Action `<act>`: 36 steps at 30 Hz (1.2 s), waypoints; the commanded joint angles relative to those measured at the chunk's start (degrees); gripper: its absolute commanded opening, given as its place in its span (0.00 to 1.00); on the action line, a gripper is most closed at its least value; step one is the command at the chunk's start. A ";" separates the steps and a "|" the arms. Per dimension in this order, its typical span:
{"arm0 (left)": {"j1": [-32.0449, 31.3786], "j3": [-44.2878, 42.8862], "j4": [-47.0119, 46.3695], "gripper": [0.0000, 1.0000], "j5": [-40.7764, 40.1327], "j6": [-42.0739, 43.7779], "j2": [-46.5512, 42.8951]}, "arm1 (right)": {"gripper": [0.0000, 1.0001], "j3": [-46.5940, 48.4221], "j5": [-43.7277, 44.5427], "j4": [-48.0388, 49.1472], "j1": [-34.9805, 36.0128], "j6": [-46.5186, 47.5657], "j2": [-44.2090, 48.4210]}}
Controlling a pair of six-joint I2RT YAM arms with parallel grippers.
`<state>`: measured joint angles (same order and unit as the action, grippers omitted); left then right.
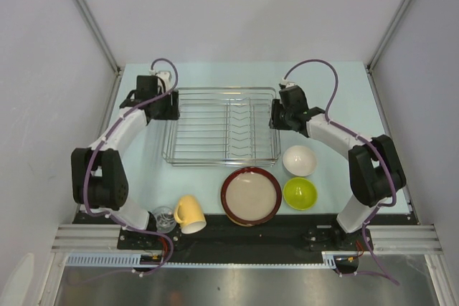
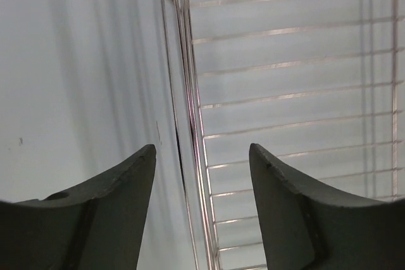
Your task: Load the mixed dishes into the dish rack
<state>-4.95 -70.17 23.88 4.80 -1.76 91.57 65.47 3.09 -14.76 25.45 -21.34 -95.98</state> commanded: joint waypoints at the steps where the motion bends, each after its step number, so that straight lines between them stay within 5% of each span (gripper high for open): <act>1: -0.32 5.57 1.26 0.63 1.09 4.31 -1.75 | 0.32 0.53 1.39 0.96 0.48 0.07 0.97; 3: -0.32 5.92 1.26 0.56 1.09 4.31 -0.61 | 0.22 0.53 1.13 1.84 0.21 -0.19 0.63; 11: -0.41 1.89 -0.23 0.42 0.74 4.31 5.27 | 0.11 0.53 0.95 4.04 -1.81 -0.45 -0.34; 31: -3.40 -20.70 0.64 0.41 1.00 0.53 22.59 | 0.07 8.71 -0.63 6.59 -9.02 -0.54 -9.31; 34: -3.84 -23.42 0.73 0.41 1.35 0.53 23.91 | 0.21 8.88 -0.63 6.50 -9.54 -0.45 -9.48; 36: -3.84 -24.31 1.78 0.43 1.70 0.18 24.18 | 0.48 9.06 -0.46 6.33 -9.72 -0.45 -9.40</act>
<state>-7.70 -90.13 25.28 4.75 -0.10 115.20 72.66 0.97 -9.30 16.84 -21.41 -104.49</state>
